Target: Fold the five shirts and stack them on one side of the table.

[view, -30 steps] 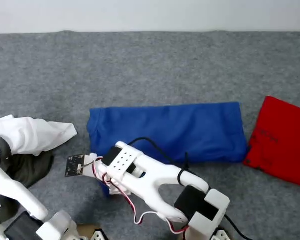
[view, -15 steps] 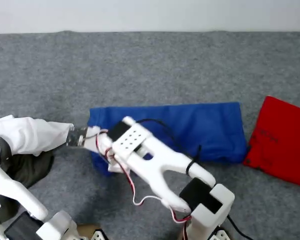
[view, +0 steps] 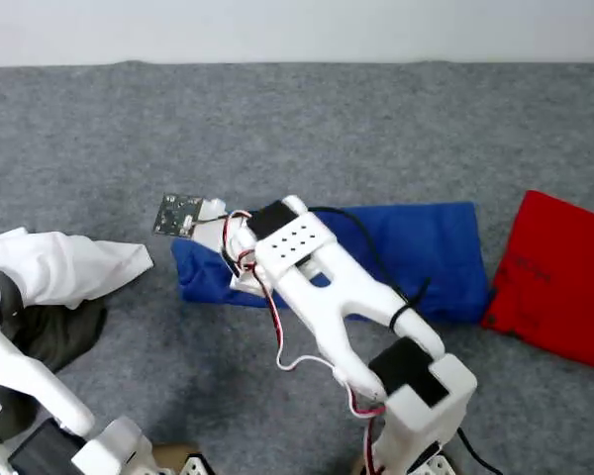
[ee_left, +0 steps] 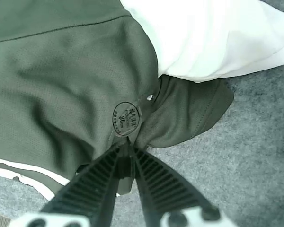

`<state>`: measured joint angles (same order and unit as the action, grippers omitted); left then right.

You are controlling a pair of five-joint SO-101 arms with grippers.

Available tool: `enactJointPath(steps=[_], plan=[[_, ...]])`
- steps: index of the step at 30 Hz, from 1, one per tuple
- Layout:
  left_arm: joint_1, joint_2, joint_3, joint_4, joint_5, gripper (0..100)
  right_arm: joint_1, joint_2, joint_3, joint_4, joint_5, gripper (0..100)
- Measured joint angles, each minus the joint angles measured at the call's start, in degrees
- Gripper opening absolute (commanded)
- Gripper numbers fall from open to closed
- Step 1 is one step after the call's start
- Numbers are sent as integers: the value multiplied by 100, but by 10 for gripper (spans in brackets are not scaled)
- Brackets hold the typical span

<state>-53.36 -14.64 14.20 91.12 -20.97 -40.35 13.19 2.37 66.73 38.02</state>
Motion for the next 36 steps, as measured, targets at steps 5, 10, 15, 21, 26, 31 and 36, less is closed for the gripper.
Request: enactJointPath(steps=[5,10,15,21,26,31,36], plan=[[0,0,0,0,0,7,97,677,-686,193,9,240],[0,0,0,0,0,7,193,1336,-1591,554,-114,242],[0,0,0,62,0,7,484,2048,-2549,800,-211,242],[0,0,0,62,0,7,624,2295,-3640,1644,-211,169],[0,0,0,62,0,7,607,2295,-4378,2549,-211,18],[0,0,0,62,0,7,404,2295,-4747,3358,-316,9],[0,0,0,62,0,7,422,2295,-4774,3376,-1011,9]])
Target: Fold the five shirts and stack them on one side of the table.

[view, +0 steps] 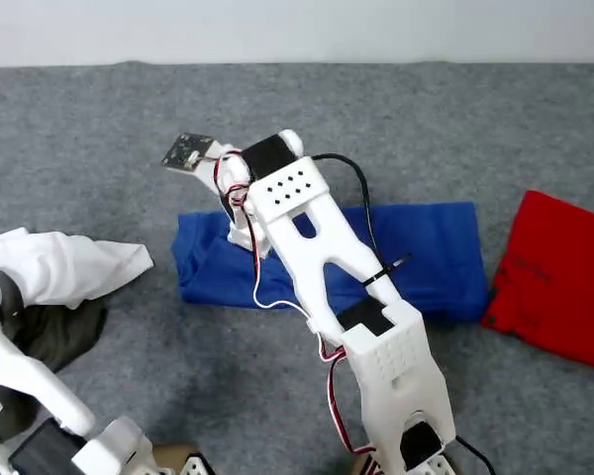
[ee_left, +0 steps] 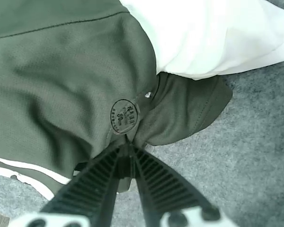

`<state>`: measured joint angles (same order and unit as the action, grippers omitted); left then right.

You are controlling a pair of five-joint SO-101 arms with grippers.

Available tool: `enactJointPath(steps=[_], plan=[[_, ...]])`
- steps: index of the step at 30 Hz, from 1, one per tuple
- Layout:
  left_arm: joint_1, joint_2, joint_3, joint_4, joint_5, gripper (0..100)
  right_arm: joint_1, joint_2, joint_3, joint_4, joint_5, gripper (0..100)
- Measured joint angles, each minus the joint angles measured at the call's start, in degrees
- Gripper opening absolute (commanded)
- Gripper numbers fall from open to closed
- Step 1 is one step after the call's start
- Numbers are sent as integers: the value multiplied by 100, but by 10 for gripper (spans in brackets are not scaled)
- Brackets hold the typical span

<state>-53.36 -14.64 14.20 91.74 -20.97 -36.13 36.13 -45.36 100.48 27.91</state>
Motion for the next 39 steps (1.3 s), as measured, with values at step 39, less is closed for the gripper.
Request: enactJointPath(steps=[39], plan=[[0,-167,0,431,0,6,563,-1020,1424,0,-765,9]])
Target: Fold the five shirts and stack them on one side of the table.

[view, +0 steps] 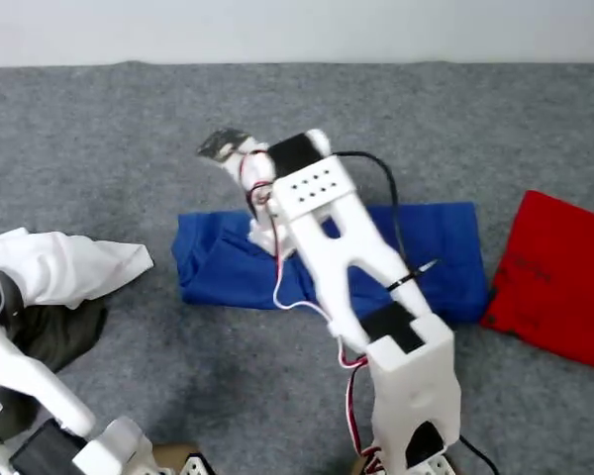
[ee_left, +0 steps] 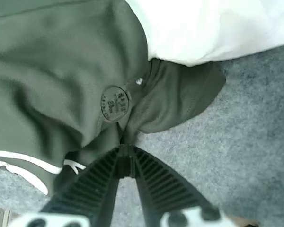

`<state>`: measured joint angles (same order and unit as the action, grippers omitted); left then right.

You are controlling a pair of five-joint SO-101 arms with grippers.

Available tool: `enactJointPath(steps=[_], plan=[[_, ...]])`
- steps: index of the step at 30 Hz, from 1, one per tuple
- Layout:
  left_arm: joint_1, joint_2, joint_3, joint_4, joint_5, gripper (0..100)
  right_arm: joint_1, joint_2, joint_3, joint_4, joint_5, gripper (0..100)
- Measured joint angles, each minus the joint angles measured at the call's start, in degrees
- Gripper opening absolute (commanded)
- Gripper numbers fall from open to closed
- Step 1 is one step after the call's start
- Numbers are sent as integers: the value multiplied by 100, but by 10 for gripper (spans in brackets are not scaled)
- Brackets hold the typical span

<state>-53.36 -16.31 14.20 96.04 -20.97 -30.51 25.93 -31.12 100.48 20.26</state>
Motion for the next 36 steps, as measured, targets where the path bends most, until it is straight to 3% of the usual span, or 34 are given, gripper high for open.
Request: enactJointPath(steps=[13,25,36], plan=[[932,-2295,527,281,132,7,1723,-26,264,0,-501,9],[1073,-3341,1591,290,176,7,2435,-149,554,0,-501,17],[1073,-3481,1820,290,176,7,2716,-193,659,0,-1020,221]])
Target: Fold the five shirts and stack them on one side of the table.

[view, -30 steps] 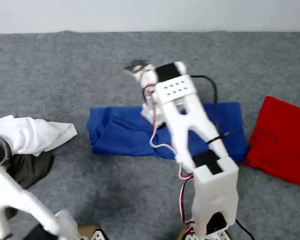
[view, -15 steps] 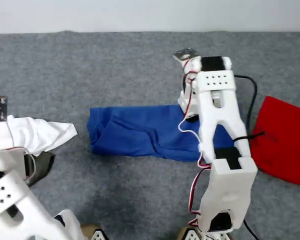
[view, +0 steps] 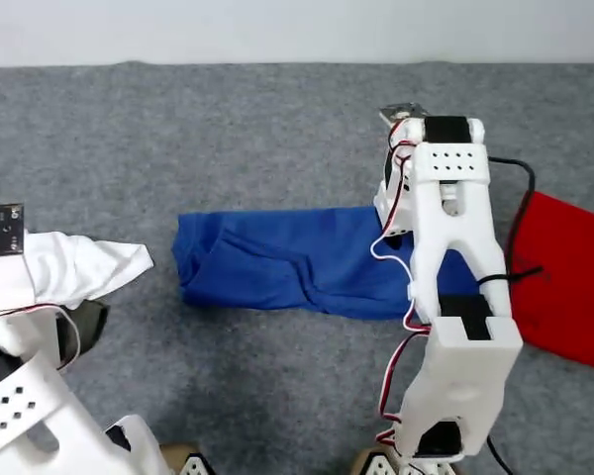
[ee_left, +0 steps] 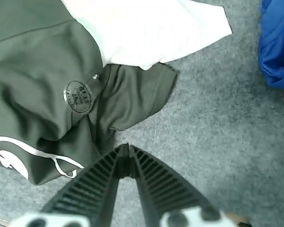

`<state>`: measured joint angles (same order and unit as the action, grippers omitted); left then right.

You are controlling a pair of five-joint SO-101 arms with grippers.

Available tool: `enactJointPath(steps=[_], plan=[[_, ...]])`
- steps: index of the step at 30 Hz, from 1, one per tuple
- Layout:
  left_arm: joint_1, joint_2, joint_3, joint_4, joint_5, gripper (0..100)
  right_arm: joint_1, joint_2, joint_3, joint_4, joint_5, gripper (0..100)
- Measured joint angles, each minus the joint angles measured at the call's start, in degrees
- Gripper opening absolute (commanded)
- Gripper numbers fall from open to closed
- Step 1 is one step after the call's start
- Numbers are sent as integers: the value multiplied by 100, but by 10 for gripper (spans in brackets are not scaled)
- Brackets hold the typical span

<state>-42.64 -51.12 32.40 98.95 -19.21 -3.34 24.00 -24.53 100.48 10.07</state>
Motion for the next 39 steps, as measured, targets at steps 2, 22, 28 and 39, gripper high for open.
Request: enactJointPath(steps=[2,22,28,39], plan=[[0,0,9,9,-35,7,88,0,0,0,0,229],[0,0,9,9,-273,7,1248,1055,0,-1169,325,229],[0,0,9,9,-273,7,1257,1345,0,-1626,325,230],[0,0,26,9,-273,7,1310,1829,-26,-1793,325,226]])
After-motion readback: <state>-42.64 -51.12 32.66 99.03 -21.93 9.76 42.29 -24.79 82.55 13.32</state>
